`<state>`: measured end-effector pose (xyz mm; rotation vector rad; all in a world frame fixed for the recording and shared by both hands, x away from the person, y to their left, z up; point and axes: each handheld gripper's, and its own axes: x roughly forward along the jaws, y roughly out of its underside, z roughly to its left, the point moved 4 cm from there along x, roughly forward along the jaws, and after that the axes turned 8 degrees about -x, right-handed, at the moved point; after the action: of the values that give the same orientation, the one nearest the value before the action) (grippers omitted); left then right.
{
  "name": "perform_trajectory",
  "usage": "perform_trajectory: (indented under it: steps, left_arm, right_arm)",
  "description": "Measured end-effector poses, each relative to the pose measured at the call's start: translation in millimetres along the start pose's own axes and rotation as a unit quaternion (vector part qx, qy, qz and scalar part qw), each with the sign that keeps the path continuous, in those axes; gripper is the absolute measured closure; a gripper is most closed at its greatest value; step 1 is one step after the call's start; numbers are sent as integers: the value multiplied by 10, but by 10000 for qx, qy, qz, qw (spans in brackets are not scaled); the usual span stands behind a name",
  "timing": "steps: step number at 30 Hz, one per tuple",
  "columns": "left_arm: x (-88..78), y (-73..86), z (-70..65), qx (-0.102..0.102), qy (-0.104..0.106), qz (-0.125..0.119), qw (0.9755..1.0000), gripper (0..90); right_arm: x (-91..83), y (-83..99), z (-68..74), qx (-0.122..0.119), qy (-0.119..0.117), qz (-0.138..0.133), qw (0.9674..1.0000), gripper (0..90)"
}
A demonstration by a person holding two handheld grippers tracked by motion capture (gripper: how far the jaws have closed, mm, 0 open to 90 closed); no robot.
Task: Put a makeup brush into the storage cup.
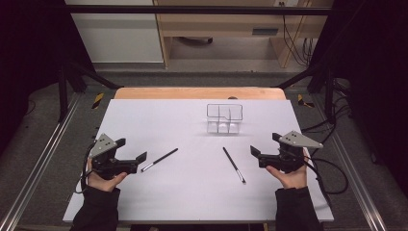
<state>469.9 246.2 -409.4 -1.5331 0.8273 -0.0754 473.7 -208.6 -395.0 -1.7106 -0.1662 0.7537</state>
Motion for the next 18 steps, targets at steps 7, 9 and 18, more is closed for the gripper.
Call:
perform_trajectory:
  steps: [7,9,18]
  left_arm:
    - [37,33,-1,23,-29,95,9999,40]
    - [41,42,8,11,-29,113,9999,41]
    - [41,50,6,6,-18,109,9999,41]
  right_arm:
    - [101,8,83,-52,-84,213,9997,85]
    - [151,18,118,-99,-102,325,9994,85]
    - [278,43,193,-195,-151,646,9976,94]
